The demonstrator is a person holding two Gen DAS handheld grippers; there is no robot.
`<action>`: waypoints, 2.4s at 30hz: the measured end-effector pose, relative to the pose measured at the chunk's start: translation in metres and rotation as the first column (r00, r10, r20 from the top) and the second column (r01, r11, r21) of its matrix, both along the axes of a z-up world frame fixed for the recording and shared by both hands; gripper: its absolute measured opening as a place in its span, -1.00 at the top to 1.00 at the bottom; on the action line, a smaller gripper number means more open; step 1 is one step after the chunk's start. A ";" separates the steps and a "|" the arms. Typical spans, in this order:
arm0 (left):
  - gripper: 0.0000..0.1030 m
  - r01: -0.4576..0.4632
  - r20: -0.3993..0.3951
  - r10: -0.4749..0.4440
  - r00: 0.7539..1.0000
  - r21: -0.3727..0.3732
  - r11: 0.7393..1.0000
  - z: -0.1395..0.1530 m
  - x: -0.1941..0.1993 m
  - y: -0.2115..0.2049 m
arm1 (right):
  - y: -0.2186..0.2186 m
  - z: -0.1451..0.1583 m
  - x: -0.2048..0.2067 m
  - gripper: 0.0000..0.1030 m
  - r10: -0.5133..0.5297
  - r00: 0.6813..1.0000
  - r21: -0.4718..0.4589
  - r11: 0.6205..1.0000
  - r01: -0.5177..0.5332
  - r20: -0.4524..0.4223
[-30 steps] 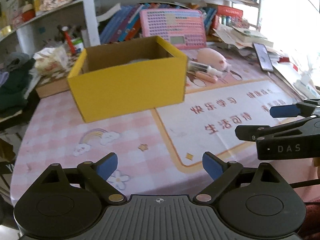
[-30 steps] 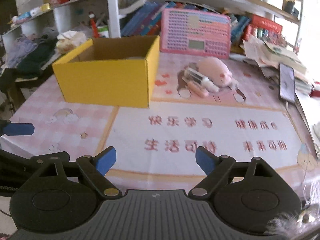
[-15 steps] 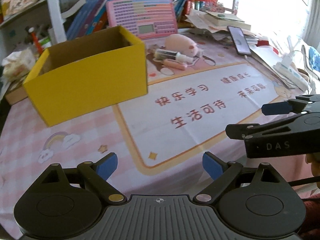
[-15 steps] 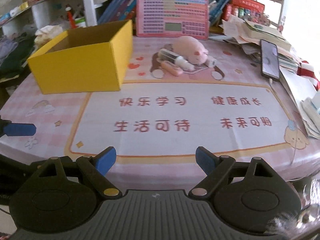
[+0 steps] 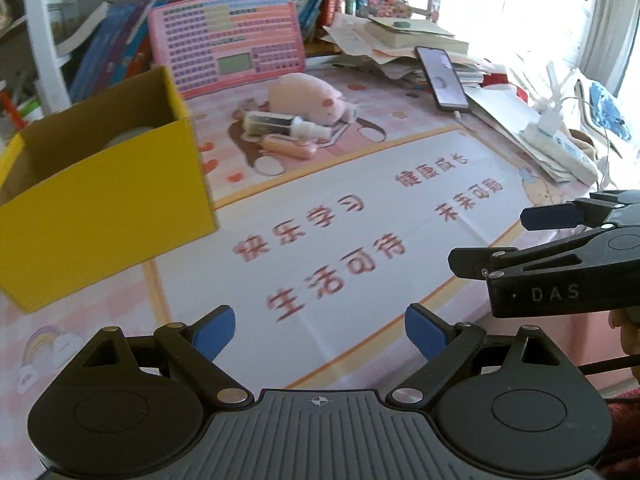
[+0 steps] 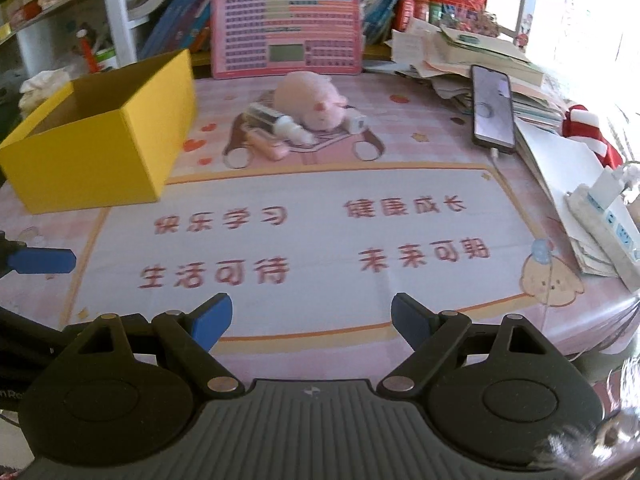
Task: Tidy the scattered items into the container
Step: 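Withdraw both tools from the box toward the remaining items, then grasp the pink stapler with the left tool while the right tool grasps the white charger, then lift the pink stapler and white charger and carry them toward the box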
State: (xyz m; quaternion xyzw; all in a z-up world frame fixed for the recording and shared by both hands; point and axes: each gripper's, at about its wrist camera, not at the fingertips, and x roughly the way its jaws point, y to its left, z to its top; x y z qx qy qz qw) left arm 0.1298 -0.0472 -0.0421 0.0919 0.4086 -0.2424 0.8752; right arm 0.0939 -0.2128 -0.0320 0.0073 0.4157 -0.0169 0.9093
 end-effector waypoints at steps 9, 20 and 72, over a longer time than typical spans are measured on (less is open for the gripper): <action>-0.82 0.007 0.048 -0.007 0.999 0.011 1.000 0.003 0.035 -0.043 | -0.041 0.004 0.034 -0.68 -0.009 1.000 -0.012 1.000 0.009 0.022; -0.81 -0.152 0.105 0.148 0.983 0.029 0.988 0.006 0.115 -0.075 | -0.082 -0.001 0.114 -0.63 0.068 0.997 0.020 0.997 -0.069 0.048; 0.55 -0.395 -0.086 0.389 0.917 -0.065 0.916 -0.002 0.154 -0.081 | -0.114 -0.029 0.206 0.54 0.280 0.960 0.193 0.943 -0.273 -0.013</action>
